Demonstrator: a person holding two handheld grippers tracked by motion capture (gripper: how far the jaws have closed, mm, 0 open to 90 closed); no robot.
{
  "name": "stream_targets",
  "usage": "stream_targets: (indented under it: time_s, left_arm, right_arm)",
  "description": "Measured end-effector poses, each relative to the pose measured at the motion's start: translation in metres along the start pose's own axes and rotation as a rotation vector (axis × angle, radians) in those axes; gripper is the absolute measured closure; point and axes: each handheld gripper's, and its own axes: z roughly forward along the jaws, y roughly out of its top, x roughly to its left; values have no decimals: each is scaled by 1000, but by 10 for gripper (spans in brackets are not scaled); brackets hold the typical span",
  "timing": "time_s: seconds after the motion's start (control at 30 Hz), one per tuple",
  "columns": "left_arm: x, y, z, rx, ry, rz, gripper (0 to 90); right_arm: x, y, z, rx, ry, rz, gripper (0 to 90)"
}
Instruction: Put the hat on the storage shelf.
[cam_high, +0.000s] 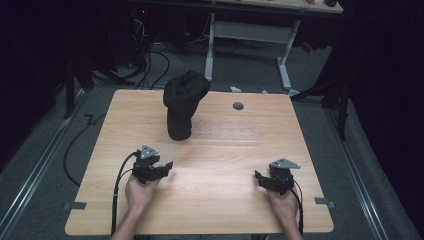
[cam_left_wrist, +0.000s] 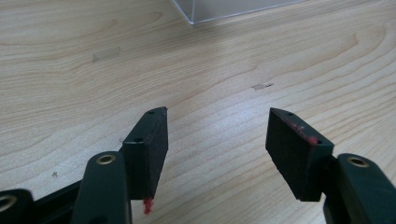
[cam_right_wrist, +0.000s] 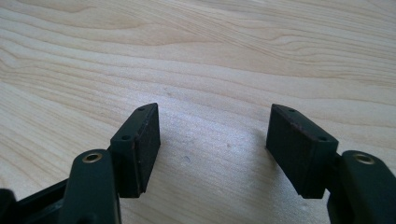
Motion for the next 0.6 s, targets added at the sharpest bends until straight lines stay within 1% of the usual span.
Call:
stream_targets:
  time_s: [0.13,0.2,0.23,0.27,0.37,0.47,0.6]
  left_arm:
    - [0,-2,4,18,19,10,387]
    - [0,-7,8,31,34,17,384]
    - [0,-10,9,24,39,27,379]
    - [-1,-13,9,3,43,34,368]
    - [-4,-15,9,8,68,54,361]
    - [-7,-15,9,17,81,75,338]
    - [-7,-15,9,17,72,72,322]
  right_arm:
    - [0,0,0,0,0,0,351]
    - [0,0,0,0,0,0,350]
    - [0,0,0,0,0,0,351]
    - [0,0,0,0,0,-1,350]
    - [0,0,0,0,0,0,350]
    - [0,0,0,0,0,0,350]
    - [0,0,0,0,0,0,349]
